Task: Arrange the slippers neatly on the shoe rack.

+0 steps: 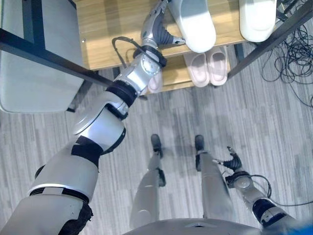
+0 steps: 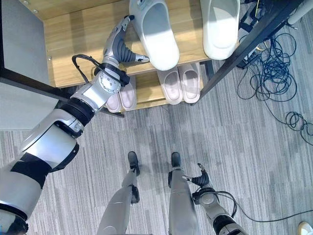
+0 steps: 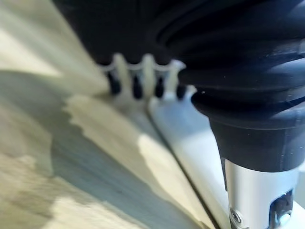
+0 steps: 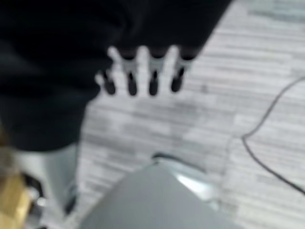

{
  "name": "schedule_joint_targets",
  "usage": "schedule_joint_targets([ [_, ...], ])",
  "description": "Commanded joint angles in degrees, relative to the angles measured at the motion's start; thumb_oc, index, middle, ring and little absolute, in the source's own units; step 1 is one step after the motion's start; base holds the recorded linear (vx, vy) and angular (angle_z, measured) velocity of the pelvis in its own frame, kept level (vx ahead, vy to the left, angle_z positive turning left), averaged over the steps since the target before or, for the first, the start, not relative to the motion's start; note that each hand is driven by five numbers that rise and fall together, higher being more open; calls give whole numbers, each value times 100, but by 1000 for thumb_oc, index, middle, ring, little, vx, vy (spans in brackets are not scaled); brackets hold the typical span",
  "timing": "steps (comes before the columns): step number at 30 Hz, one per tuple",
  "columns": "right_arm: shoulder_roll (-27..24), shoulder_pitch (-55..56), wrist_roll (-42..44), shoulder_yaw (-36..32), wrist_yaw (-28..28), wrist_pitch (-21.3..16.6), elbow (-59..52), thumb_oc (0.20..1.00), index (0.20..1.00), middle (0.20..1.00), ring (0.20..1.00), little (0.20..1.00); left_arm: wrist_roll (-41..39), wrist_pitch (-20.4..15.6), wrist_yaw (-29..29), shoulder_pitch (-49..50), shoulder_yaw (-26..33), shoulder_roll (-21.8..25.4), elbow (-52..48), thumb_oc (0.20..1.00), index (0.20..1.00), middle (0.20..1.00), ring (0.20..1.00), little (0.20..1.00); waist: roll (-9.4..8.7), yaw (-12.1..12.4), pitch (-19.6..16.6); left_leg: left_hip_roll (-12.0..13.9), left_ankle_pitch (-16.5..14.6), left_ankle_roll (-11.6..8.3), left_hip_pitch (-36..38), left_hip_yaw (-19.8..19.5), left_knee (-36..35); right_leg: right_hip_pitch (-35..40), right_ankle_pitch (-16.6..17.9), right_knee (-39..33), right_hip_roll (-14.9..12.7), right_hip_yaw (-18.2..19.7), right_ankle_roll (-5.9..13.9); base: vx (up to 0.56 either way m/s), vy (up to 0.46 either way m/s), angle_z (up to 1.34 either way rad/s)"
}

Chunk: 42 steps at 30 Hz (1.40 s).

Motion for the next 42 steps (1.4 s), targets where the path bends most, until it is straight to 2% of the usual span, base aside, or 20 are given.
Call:
schedule_joint_targets([
  [1, -68, -489, 10, -66, -82, -20, 284, 1000, 1000, 1000, 1000, 1000, 27, -380, -218, -1086, 14, -103, 79, 1000, 1000, 1000, 1000, 1000, -94, -139, 462, -55, -731, -188, 409, -238, -103, 1418, 1738, -3109, -300, -173, 678, 0, 0, 0],
  [13, -140, -471, 3, -64, -51, -58, 405, 1000, 1000, 1000, 1000, 1000, 84, -406, -281, -1245, -111, -343, 25, 1000, 1000, 1000, 1000, 1000, -114, -205, 513, -45, -725, -194, 352, -206, -103, 1334, 1731, -3086, -286, -166, 668, 0, 0, 0],
  [26, -201, -694, 67, -19, 10, -26, 537, 1000, 1000, 1000, 1000, 1000, 62, -271, -174, -1800, -116, -517, 549, 1000, 1000, 1000, 1000, 1000, -86, -263, 525, 8, -738, -194, 373, -174, -103, 1274, 1688, -3016, -232, -71, 661, 5, -3, -1],
  [30, -198, -701, 118, -1, 43, -54, 572, 1000, 1000, 1000, 1000, 1000, 214, -71, -36, -2016, -128, -275, 943, 1000, 1000, 1000, 1000, 1000, -71, -249, 472, 30, -733, -192, 378, -167, -103, 1273, 1716, -3057, -233, -65, 670, 9, -2, -7],
  [34, -225, -588, 177, 17, 215, -85, 621, 1000, 1000, 1000, 1000, 1000, 520, 84, 21, -2159, -172, 447, 1328, 1000, 1000, 1000, 1000, 1000, -32, -205, 329, 68, -740, -206, 540, -187, -103, 1452, 1647, -3048, -205, -121, 647, 6, -15, -11],
  [39, -164, -383, 142, 15, 283, -56, 629, 1000, 1000, 1000, 1000, 1000, 398, 20, 50, -1663, 116, 643, 1106, 1000, 1000, 1000, 1000, 1000, -29, -143, 171, 91, -760, -222, 674, -200, -103, 1621, 1585, -3040, -204, -200, 629, 8, -14, 0],
  [42, -115, -290, 103, -36, 297, 1, 641, 1000, 1000, 1000, 1000, 1000, 323, -67, 95, -1148, 356, 556, 675, 1000, 1000, 1000, 1000, 1000, -44, -76, 82, 100, -773, -224, 770, -225, -103, 1746, 1542, -3034, -205, -253, 611, -8, -40, 9],
])
